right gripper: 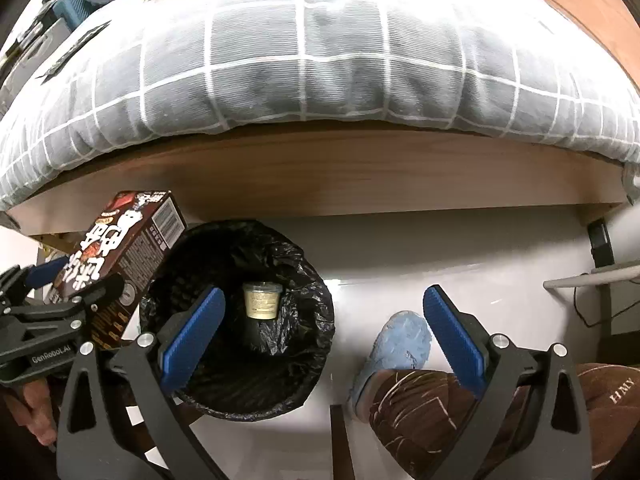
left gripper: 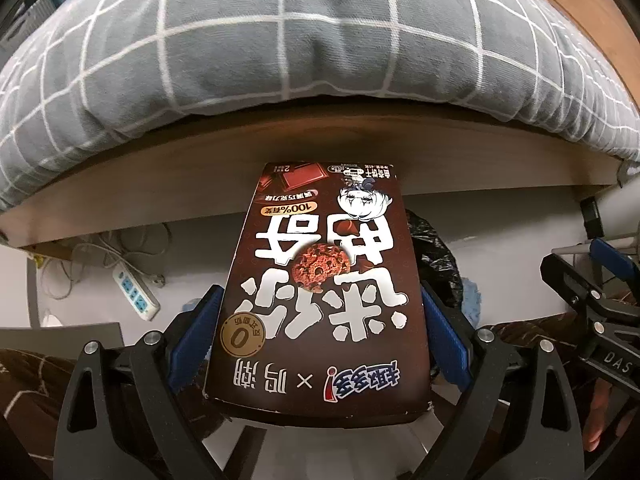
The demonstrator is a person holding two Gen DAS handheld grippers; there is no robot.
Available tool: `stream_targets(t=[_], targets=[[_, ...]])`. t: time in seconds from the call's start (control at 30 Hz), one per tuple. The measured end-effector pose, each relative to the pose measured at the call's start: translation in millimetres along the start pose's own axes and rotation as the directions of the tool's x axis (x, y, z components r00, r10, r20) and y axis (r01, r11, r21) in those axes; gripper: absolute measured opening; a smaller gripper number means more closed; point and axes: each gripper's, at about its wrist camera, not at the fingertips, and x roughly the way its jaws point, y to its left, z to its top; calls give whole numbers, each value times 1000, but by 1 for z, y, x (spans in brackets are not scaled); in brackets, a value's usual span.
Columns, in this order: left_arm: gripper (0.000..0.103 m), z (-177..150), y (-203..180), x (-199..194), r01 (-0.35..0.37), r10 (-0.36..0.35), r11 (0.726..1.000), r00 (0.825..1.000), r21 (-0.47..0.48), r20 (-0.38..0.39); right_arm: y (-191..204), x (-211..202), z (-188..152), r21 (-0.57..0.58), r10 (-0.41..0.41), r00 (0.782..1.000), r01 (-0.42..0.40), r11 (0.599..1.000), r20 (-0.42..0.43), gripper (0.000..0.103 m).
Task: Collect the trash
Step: 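Open the right tool dropping the cup while the left tool drops the box into the bin, then move both tools back over the bed toward the remaining trash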
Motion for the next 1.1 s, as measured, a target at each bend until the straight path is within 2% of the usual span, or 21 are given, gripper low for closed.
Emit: stream_targets(t=[0.17, 0.23, 0.43, 0.63, 0.73, 1.1], targets=[[92, -1, 6, 4, -11, 11, 1000, 1000, 7, 6, 4, -1, 2, 0, 3, 1000, -3, 1000, 7, 95], [97, -1, 8, 3, -22, 22, 1000, 1000, 5, 16, 7, 0, 3, -3, 6, 1000, -6, 1000, 4, 95], [97, -1, 20, 0, -44, 45, 999, 998, -9, 38, 14, -7, 8, -21, 12, 1000, -12, 1000, 27, 95], [97, 1, 29, -27, -49, 53, 998, 995, -50, 85, 19, -29, 15, -30, 20, 996, -18, 999, 87, 95], [97, 1, 36, -41, -24, 33, 997, 992, -77, 123, 21, -39, 20, -26, 28, 994, -26, 999, 103, 95], [97, 14, 52, -90, -53, 75, 992, 975, -113, 210, 29, -85, 46, -57, 34, 972, -21, 998, 232, 95]])
